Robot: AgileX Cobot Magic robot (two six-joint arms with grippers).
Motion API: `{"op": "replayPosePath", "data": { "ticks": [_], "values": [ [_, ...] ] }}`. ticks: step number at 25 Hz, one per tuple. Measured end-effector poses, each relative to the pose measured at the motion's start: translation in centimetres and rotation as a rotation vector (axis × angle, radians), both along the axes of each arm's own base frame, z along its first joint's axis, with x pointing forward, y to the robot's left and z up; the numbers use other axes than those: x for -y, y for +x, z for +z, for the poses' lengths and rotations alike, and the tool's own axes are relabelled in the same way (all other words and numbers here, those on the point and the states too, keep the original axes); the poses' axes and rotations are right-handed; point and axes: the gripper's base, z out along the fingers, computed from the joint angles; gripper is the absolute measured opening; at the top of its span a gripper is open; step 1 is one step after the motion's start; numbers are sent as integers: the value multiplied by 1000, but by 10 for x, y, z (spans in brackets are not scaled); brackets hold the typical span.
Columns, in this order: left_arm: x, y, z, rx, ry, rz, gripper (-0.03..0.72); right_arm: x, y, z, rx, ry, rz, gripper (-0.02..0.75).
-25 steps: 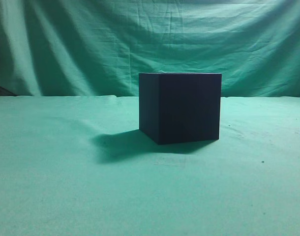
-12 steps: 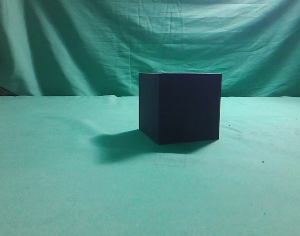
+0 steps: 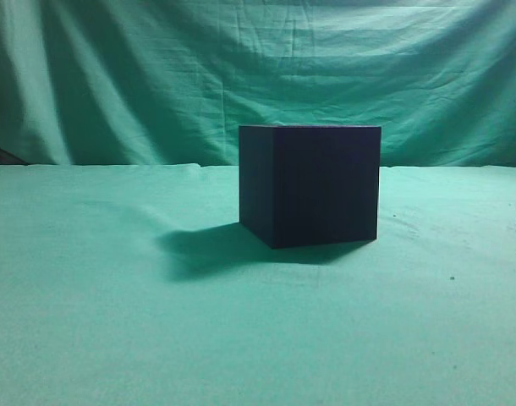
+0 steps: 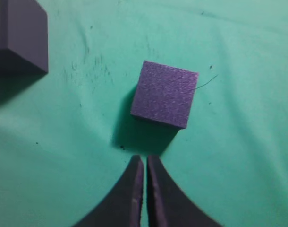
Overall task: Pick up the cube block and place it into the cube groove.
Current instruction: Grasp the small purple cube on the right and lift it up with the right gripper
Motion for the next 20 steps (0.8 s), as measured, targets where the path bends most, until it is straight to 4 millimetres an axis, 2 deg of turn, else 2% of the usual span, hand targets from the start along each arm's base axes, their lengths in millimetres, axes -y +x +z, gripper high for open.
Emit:
{"op": "replayPosePath", "data": {
  "ticks": [5, 6, 7, 15, 16, 20],
  "values": [
    [0, 0, 0, 0, 0, 0, 0, -14, 33, -13, -117, -111, -2, 0],
    [0, 0, 0, 0, 0, 0, 0, -17, 39, -17, -139, -125, -3, 47],
    [0, 0, 0, 0, 0, 0, 0, -19, 46, -21, -159, -134, -12, 47],
    [0, 0, 0, 0, 0, 0, 0, -26, 81, -55, -249, -167, -124, 567],
    [0, 0, 0, 0, 0, 0, 0, -27, 84, -59, -249, -165, -130, 599],
    [0, 0, 0, 0, 0, 0, 0, -30, 94, -74, -249, -156, -146, 596]
  ]
}}
